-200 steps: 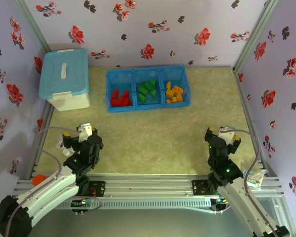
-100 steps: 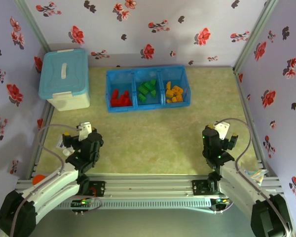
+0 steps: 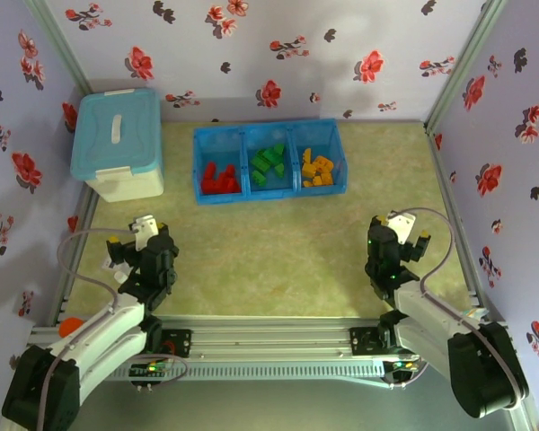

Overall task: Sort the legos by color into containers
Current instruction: Reset both arms

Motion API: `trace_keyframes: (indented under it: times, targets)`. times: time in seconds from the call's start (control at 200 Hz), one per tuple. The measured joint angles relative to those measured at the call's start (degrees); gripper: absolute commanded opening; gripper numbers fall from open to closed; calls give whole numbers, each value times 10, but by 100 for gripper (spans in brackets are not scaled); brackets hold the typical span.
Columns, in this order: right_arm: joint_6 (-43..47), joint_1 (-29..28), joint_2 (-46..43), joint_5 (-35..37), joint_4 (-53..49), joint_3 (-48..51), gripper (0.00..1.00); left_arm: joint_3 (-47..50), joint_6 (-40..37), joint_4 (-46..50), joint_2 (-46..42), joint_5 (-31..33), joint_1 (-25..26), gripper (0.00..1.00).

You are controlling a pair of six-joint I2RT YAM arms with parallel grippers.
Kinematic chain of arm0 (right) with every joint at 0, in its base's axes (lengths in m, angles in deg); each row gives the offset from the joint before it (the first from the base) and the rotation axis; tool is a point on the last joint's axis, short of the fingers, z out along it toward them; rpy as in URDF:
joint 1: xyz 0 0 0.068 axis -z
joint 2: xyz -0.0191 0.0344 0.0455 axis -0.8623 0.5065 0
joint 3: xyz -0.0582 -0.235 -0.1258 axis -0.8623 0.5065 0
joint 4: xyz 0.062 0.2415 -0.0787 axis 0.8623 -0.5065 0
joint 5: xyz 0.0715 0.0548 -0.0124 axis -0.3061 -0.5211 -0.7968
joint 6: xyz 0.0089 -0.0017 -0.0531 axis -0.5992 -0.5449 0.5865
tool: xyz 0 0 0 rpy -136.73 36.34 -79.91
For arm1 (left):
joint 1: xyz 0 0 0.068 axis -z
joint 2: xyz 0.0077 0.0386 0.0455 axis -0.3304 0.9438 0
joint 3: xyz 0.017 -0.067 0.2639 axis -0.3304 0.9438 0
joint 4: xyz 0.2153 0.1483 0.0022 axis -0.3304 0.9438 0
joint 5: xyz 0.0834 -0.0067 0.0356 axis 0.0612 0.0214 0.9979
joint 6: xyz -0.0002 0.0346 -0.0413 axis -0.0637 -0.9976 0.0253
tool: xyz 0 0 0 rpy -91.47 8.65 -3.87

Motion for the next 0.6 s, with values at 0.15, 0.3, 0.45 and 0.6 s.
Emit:
trace_keyframes:
  times: [0.15, 0.3, 0.45, 0.6]
  targets:
    - [13, 0, 25, 0, 55, 1, 99, 11, -8, -48, 13, -12, -12, 100]
    - [27, 3, 64, 0, 124, 9, 99, 25, -26, -108, 30, -29, -28, 100]
    - [40, 4, 110, 0, 185, 11, 99, 40, -33, -164, 48, -42, -43, 100]
    - [51, 8, 147, 0, 247, 14, 99, 63, -35, -232, 57, -59, -58, 100]
